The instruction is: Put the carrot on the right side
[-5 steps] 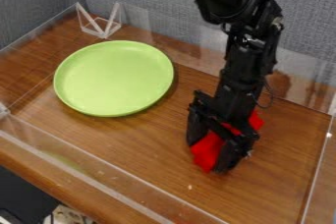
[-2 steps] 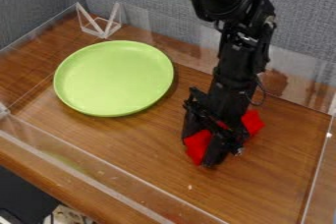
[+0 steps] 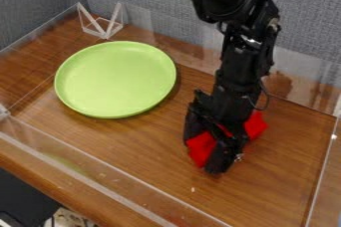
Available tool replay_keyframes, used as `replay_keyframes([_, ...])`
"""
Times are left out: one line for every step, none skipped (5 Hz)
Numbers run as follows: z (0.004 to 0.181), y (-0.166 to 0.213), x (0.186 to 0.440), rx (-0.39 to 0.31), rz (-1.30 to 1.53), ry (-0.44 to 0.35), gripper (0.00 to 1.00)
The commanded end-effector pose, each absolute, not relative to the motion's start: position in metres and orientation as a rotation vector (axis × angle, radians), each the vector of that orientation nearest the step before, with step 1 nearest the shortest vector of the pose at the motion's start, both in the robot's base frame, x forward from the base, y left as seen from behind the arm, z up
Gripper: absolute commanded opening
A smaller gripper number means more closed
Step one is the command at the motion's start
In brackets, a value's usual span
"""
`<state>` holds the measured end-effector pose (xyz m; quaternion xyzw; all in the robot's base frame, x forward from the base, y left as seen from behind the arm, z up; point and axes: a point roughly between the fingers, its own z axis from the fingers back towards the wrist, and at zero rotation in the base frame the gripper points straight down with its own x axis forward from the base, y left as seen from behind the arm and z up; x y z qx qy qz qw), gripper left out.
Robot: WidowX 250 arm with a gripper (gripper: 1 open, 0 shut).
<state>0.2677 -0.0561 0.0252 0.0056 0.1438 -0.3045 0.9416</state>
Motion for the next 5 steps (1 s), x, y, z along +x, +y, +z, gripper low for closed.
replay_keyframes([0.051, -0.059, 0.279, 0.021, -0.575, 0.196, 1.0])
replay_keyframes([0.057, -0.06, 0.285, 0.023, -0.513, 0.166, 1.0])
replay_keyframes([0.065, -0.061, 0.291, 0.026, -0.45, 0.132, 1.0])
replay_keyframes([0.089, -0.065, 0.297, 0.034, -0.413, 0.091, 1.0])
replay_keyframes([0.132, -0.07, 0.299, 0.075, -0.378, -0.004, 1.0])
